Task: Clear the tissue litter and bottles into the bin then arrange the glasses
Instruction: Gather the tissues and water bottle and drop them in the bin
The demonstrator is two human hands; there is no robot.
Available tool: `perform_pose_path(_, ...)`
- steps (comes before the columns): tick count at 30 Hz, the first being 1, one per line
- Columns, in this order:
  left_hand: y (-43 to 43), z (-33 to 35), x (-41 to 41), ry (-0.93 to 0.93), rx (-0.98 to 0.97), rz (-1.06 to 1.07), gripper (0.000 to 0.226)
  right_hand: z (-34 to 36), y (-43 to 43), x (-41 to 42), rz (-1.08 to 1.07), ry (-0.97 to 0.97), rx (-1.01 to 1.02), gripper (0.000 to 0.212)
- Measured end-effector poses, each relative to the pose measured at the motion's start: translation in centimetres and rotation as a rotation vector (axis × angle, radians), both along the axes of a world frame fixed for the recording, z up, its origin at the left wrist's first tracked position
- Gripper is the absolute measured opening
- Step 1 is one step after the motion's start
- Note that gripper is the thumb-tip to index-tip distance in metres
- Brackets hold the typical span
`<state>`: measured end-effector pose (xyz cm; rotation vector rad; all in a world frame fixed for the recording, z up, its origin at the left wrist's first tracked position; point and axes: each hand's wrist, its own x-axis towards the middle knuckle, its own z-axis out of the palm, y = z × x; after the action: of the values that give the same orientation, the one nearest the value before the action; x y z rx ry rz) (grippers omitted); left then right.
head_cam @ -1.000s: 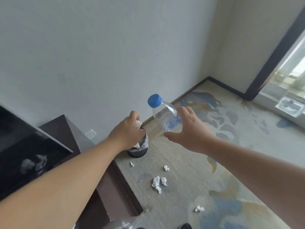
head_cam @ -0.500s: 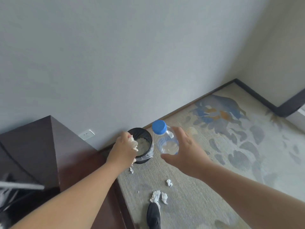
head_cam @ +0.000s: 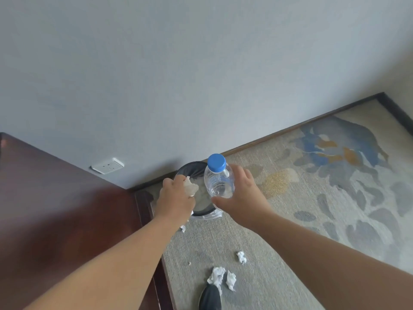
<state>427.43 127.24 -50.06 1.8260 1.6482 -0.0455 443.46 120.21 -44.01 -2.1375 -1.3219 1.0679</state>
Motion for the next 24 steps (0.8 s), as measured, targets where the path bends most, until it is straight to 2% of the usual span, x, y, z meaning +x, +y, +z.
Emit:
perform_pose_path(4, 1.8, -1.9, 0.3, -0.034, 0.031, 0.037, 0.053, -3.0, 3.1, -0.2, 0.041, -0.018, 0.001, 0.081)
perform_pose_path(6, 2.6, -2.6, 0.1, -0.049, 0.047, -0.020, 0.069, -4.2, 4.4, -0.2, 0.057, -0.017, -0.017, 0.089)
perform_pose_path(8, 3.0, -2.8, -0.1, -0.003, 0.043, -0.080, 0.074, -4.7, 4.9, 0.2, 0.059, -0.030, -0.057, 0.098)
perform_pose_path(11, 2.5, -2.7, -0.6, 0.069, 0.025, -0.112, 0.067, -4.4, 3.9, 0.8, 0.061, -0.073, -0.093, 0.098)
perform_pose_path(15, 0.9, -0.4, -0.7, 0.092, 0.038, -0.138, 0.066, -1.7, 2.0, 1.5, 0.080, -0.109, -0.058, 0.083)
perform_pose_path(19, -0.9, 3.1, -0.4, 0.091, 0.062, -0.181, 0.059, 2.4, 0.5, 1.8, 0.076, -0.162, -0.019, 0.065)
perform_pose_path(24, -4.3, 9.5, -0.3, 0.057, 0.116, -0.192, 0.055, 8.8, -2.8, 1.0, 0.145, -0.199, 0.052, 0.060)
